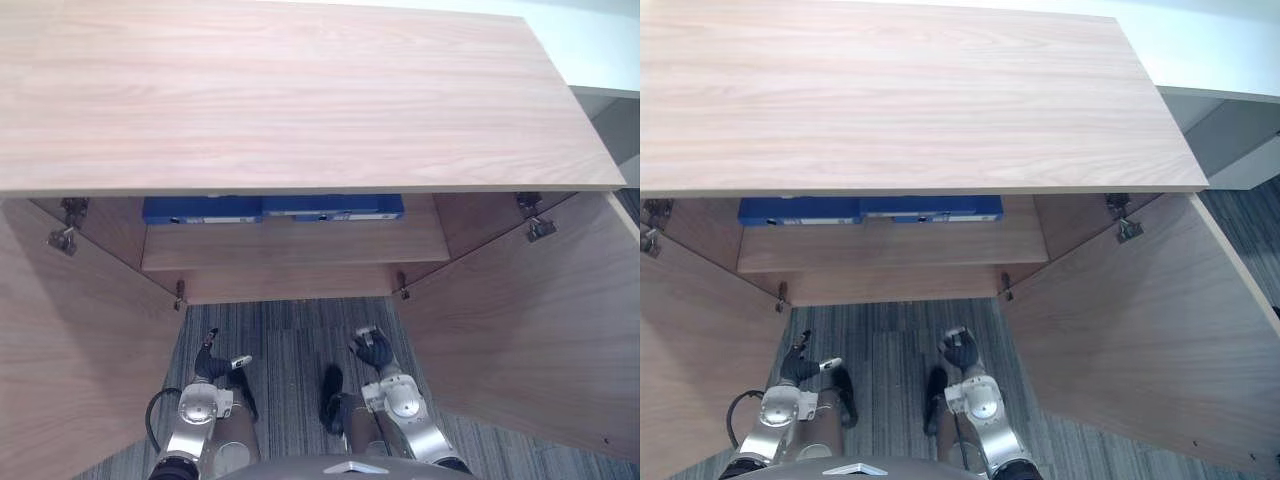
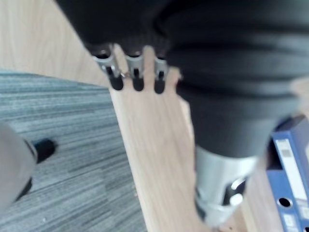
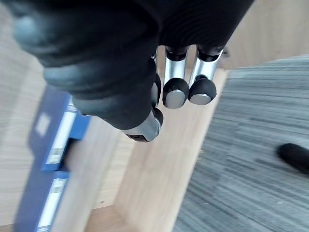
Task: Walk over to the cabinet, pick up the folder, carry it to the office cabinet, place the folder inside the office cabinet, then close the office cabinet door
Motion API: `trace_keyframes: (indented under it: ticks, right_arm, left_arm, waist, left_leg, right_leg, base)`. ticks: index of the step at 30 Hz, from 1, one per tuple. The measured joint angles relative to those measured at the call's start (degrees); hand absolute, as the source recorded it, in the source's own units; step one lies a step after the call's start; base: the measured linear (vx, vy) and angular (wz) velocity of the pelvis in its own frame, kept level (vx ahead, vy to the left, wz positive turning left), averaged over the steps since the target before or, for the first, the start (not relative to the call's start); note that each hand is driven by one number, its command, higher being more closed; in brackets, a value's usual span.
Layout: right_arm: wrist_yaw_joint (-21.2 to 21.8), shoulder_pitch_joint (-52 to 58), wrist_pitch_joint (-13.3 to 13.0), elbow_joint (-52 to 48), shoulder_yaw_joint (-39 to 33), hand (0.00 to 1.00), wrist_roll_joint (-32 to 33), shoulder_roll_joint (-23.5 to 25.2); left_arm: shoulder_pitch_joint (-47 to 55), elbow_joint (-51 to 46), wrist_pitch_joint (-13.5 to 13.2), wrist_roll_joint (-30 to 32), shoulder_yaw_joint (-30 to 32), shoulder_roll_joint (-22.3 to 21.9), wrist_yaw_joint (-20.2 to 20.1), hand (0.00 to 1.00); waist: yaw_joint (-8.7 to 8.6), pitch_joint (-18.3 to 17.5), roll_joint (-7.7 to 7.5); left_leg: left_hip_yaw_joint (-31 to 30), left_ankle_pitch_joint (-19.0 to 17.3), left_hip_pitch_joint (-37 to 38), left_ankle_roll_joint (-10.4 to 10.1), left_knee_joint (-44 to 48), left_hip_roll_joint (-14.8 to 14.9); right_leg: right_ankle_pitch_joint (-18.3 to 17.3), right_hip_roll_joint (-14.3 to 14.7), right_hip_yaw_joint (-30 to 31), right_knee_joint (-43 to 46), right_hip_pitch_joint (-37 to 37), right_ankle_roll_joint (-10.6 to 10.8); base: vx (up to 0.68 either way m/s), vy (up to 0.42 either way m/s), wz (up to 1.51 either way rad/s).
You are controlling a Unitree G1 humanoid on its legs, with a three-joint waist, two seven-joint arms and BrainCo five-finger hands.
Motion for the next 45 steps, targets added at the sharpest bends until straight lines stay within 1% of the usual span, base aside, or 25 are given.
trace_keyframes:
  ticks: [1, 3, 4, 8, 11, 12, 15, 18, 21, 27, 29, 31, 34, 35, 37, 39, 40, 42, 43, 45]
  right_arm:
    - [-0.07, -0.45, 0.58, 3.69, -1.62, 0.0, -0.22, -0.06]
    - [-0.39, -0.57, 0.95, 7.19, -3.62, 0.0, -0.64, -0.08]
    - [-0.59, -0.5, 1.64, 8.75, -4.78, 0.0, -0.63, -0.09]
    - [-1.81, -0.22, 2.04, 11.02, -6.65, 0.0, -0.51, -0.01]
    - [-2.44, -0.46, 2.31, 13.14, -8.26, 0.0, 0.64, 0.01]
    - [-2.48, -0.39, 2.73, 13.67, -9.01, 0.0, 0.95, 0.06]
    - [-2.71, 0.09, 3.19, 16.04, -10.92, 0.0, 2.79, 0.26]
    - [-2.99, 0.3, 3.84, 17.56, -13.59, 0.0, 4.14, 1.03]
    - [-3.12, -0.01, 4.27, 19.61, -14.72, 0.0, 4.53, 1.14]
    - [-3.15, -0.54, 4.32, 21.58, -17.32, 0.0, 5.17, 1.21]
    - [-3.21, -0.32, 4.32, 21.58, -18.12, 0.0, 5.29, 1.2]
    - [-3.57, -0.06, 4.32, 21.56, -18.82, 0.0, 6.81, 1.21]
    - [-4.27, 0.94, 4.29, 20.1, -22.68, 0.0, 9.48, 1.15]
    - [-4.35, 2.38, 4.27, 17.45, -24.24, 0.0, 10.26, 1.09]
    - [-4.5, 4.62, 4.18, 12.68, -26.36, 0.0, 11.41, 0.94]
    - [-5.11, 7.34, 3.95, 6.03, -29.51, 0.0, 12.82, 1.0]
    - [-5.33, 7.94, 3.79, 4.49, -30.27, 0.0, 13.24, 0.95]
    - [-6.44, 9.52, 2.81, -0.41, -33.63, 0.0, 15.18, 1.08]
    - [-6.66, 9.84, 2.67, -1.42, -34.43, 0.0, 15.52, 1.11]
    - [-6.98, 10.41, 1.87, -4.29, -37.06, 0.0, 17.29, 1.08]
  left_arm:
    - [0.03, 1.29, -0.01, 0.0, -0.01, 0.26, -0.4, 0.0]
    - [-0.02, 2.65, -0.09, 0.01, 0.02, 0.43, -0.66, 0.0]
    - [0.04, 3.9, -0.18, 0.03, 0.04, 0.42, -0.7, 0.0]
    - [0.9, 7.36, -0.18, 0.06, 0.26, 0.46, -0.73, 0.0]
    - [1.61, 9.92, -0.11, 0.07, 0.33, 0.36, -0.76, 0.0]
    - [2.03, 10.74, 0.0, 0.08, 0.37, 0.36, -0.77, 0.0]
    - [2.38, 12.51, 0.47, 0.1, 1.3, 0.35, -0.81, 0.0]
    - [2.34, 13.84, 0.77, 0.25, 1.63, 0.38, -1.11, 0.0]
    - [2.34, 14.6, 1.01, 1.21, 1.7, 0.34, -1.59, 0.0]
    - [2.26, 15.33, 1.19, 1.24, 1.79, 0.31, -1.83, 0.0]
    - [2.31, 15.53, 1.36, 1.24, 1.78, 0.31, -1.83, 0.0]
    - [2.32, 15.55, 1.58, 1.25, 1.78, 0.34, -1.83, 0.0]
    - [2.3, 15.55, 1.82, 1.28, 1.79, 0.34, -1.78, 0.0]
    - [2.35, 15.53, 1.88, 1.58, 1.8, 0.34, -1.77, 0.0]
    - [2.76, 15.53, 1.89, 2.48, 1.92, 0.37, -1.77, 0.0]
    - [3.63, 15.44, 1.9, 3.66, 2.28, 0.46, -1.77, 0.0]
    - [3.97, 15.45, 1.9, 3.9, 2.28, 0.47, -1.76, 0.0]
    - [4.85, 15.43, 1.91, 5.16, 2.25, 0.51, -1.76, 0.0]
    - [4.92, 15.42, 1.92, 5.43, 2.24, 0.51, -1.75, 0.0]
    - [5.59, 15.38, 1.9, 6.02, 2.18, 0.48, -1.72, 0.0]
  waist:
    - [-0.06, -0.78, 0.07]
    - [-0.48, -1.6, 0.26]
    - [-0.71, -2.3, 0.46]
    - [-0.98, -4.05, 0.61]
    - [-0.87, -4.79, 0.23]
    - [-0.93, -4.96, 0.17]
    - [-1.08, -6.14, 0.17]
    - [-1.86, -6.41, 0.04]
    - [-1.86, -6.68, 0.05]
    - [-1.87, -6.78, 0.13]
    - [-2.16, -6.97, 0.19]
    - [-2.44, -7.06, 0.18]
    - [-2.68, -7.24, 0.36]
    - [-2.94, -7.55, 0.54]
    - [-3.36, -7.99, 0.71]
    - [-4.84, -8.6, 0.78]
    - [-5.08, -8.62, 0.79]
    - [-6.27, -8.96, 0.89]
    - [-6.44, -8.96, 0.91]
    - [-7.46, -9.29, 1.05]
  left_leg:
    - [0.5, 1.13, 2.14, 0.02, -2.99, -1.11]
    - [0.75, 2.35, 4.53, 0.11, -6.09, -2.35]
    - [0.9, 2.82, 5.95, 0.09, -7.67, -3.0]
    - [1.75, 4.01, 9.36, 0.12, -11.31, -4.16]
    - [1.21, 5.18, 12.43, -0.35, -15.78, -5.94]
    - [0.02, 5.79, 13.69, -0.24, -17.86, -6.97]
    - [-0.2, 7.14, 16.15, 0.14, -22.46, -8.0]
    - [-0.76, 7.53, 17.22, 0.12, -23.12, -8.65]
    - [-0.49, 7.01, 18.61, 0.47, -23.13, -9.01]
    - [0.15, 6.38, 20.12, 0.88, -23.13, -9.52]
    - [0.32, 6.02, 20.4, 0.78, -23.13, -9.64]
    - [0.53, 5.92, 20.53, 0.83, -23.13, -9.65]
    - [1.9, 5.13, 21.43, 0.55, -23.12, -9.6]
    - [2.72, 4.57, 21.84, 0.22, -23.12, -9.56]
    - [4.14, 3.95, 22.49, 0.19, -23.11, -9.51]
    - [6.21, 3.29, 23.17, -0.11, -22.79, -9.38]
    - [6.88, 3.04, 23.6, -0.17, -22.78, -9.34]
    - [9.67, 2.13, 25.05, -0.54, -22.77, -9.12]
    - [10.26, 1.87, 25.45, -0.6, -22.76, -9.08]
    - [13.03, 0.9, 26.63, -0.93, -22.75, -8.88]
  right_leg:
    - [2.08, 0.1, 0.5, -3.89, 2.06, 0.17]
    - [3.8, -0.3, 0.72, -7.46, 4.65, 0.45]
    - [4.38, -0.49, 1.1, -8.78, 5.82, 0.51]
    - [4.7, -0.85, 2.37, -9.79, 7.17, 0.68]
    - [4.34, -1.32, 4.03, -10.7, 7.52, 0.79]
    - [4.34, -1.43, 4.85, -10.76, 7.52, 0.79]
    - [4.33, -1.53, 5.3, -11.59, 7.85, 0.81]
    - [4.42, -1.79, 5.49, -11.83, 8.94, 1.24]
    - [4.62, -2.0, 6.28, -12.26, 10.41, 1.91]
    - [5.1, -2.35, 6.75, -12.88, 11.86, 2.31]
    - [4.99, -2.4, 7.04, -12.88, 12.15, 2.33]
    - [4.99, -2.38, 7.47, -12.89, 12.27, 2.32]
    - [4.8, -2.2, 8.73, -12.89, 12.28, 2.0]
    - [4.66, -2.08, 9.6, -12.89, 12.19, 1.79]
    - [4.54, -1.85, 11.01, -12.87, 11.89, 1.71]
    - [4.57, -1.43, 12.95, -12.76, 11.38, 1.63]
    - [4.6, -1.29, 13.36, -12.74, 11.4, 1.57]
    - [4.69, -0.61, 15.99, -12.66, 11.32, 1.38]
    - [4.76, -0.43, 16.61, -12.69, 11.33, 1.3]
    - [4.76, 0.32, 19.18, -12.56, 11.01, 1.25]
  base:
    - [0.09, 0.016, -0.18]
    - [0.08, 0.017, -0.1]
    - [0.04, 0.021, -0.05]
    - [-0.02, 0.022, -0.15]
    - [-0.07, 0.042, -0.27]
    - [-0.06, 0.048, -0.32]
    - [-0.01, 0.032, -0.19]
    - [0.0, 0.008, -0.01]
    - [0.04, 0.017, -0.05]
    - [0.04, 0.004, -0.06]
    - [0.02, -0.003, -0.05]
    - [0.02, -0.01, -0.07]
    - [-0.02, -0.012, -0.24]
    - [-0.03, -0.003, -0.4]
    - [-0.03, -0.004, -0.43]
    - [-0.01, -0.01, -0.45]
    - [-0.01, -0.013, -0.54]
    - [-0.01, -0.015, -0.62]
    - [-0.01, -0.013, -0.64]
    - [0.0, -0.017, -0.61]
